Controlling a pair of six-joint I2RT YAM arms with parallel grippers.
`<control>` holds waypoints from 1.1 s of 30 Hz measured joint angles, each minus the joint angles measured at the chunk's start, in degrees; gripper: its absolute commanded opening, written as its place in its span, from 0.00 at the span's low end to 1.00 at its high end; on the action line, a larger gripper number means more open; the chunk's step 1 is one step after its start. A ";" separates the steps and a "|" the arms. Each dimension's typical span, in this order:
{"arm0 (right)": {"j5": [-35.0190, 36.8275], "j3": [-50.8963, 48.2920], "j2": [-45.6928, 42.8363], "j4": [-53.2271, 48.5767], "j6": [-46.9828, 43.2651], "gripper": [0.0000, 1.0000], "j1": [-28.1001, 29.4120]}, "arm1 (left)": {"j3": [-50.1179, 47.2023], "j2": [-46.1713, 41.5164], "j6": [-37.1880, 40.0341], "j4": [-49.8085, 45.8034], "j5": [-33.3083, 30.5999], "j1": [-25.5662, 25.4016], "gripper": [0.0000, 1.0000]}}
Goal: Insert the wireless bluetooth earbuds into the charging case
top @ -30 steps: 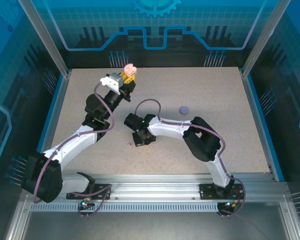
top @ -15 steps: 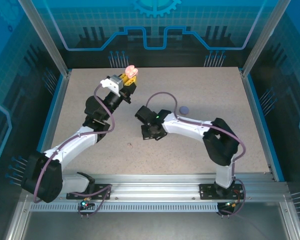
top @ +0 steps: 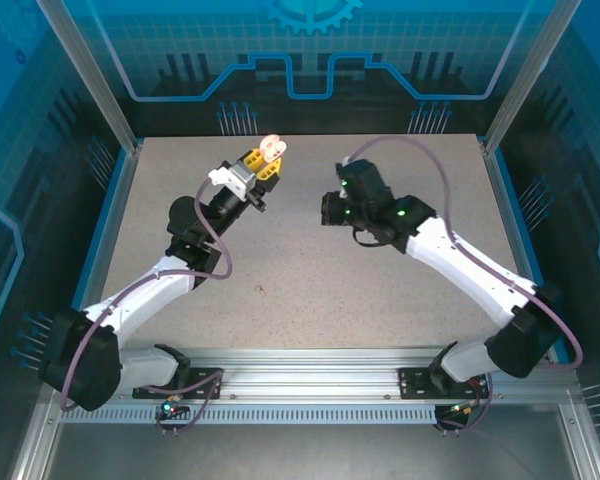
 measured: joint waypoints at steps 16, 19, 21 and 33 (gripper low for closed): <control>-12.55 1.97 -11.47 13.46 -6.01 0.04 -4.59 | 0.55 -0.09 9.38 -4.09 1.29 -3.69 0.00; -15.78 1.97 -12.52 16.96 -6.16 0.04 -4.59 | 1.16 -0.07 10.19 -4.50 1.55 -3.80 0.00; -17.84 1.95 -12.74 19.15 -6.12 0.04 -4.59 | 1.57 -0.07 10.86 -4.66 1.77 -3.96 0.00; -30.60 -1.53 -10.71 32.33 -5.97 0.03 -4.52 | 1.75 -0.07 12.74 -6.08 2.12 -5.03 0.00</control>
